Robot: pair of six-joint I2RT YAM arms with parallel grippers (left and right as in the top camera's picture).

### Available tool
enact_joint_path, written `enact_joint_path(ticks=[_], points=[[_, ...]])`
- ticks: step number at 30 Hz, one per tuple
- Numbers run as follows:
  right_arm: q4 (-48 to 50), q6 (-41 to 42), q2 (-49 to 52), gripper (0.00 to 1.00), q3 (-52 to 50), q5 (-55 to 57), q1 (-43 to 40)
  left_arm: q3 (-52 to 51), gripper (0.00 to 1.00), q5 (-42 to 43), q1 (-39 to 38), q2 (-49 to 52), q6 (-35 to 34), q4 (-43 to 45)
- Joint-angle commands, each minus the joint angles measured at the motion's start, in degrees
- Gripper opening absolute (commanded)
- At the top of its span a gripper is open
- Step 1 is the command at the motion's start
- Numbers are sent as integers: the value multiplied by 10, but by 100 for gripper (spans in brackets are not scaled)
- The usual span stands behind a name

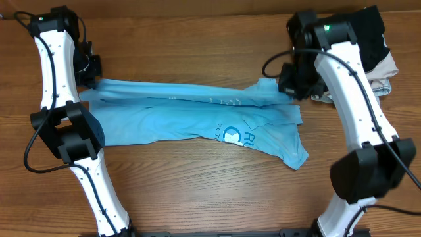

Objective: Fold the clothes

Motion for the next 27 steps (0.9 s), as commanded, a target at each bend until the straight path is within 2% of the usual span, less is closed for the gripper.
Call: enact_joint_path(ticks=[1, 8, 9, 10, 11, 12, 15, 23, 27], points=[[24, 17, -28, 4, -89, 24, -2, -13, 4, -20, -2, -7, 10, 2], [140, 32, -28, 4, -256, 7, -4, -74, 4, -18, -2, -7, 10, 19], [152, 32, -28, 17, -268, 0, -5, -84, 15, -13, -2, -7, 9, 23], [156, 32, -28, 36, -273, -3, -6, -92, 46, -8, -2, -7, 9, 25], [158, 31, -28, 53, -273, -5, -7, -100, 91, -4, -2, -7, 10, 27], [158, 31, -28, 59, -271, -5, -7, -107, 100, 0, -2, -7, 10, 27], [158, 15, -28, 66, -249, -10, -16, -106, 100, -1, -2, -7, 10, 26], [119, -35, -28, 67, -128, -66, -25, -21, 100, 5, -1, -21, -7, -55], [76, -44, -31, 67, -57, -74, -25, -9, 100, 36, -2, -73, -8, -55]])
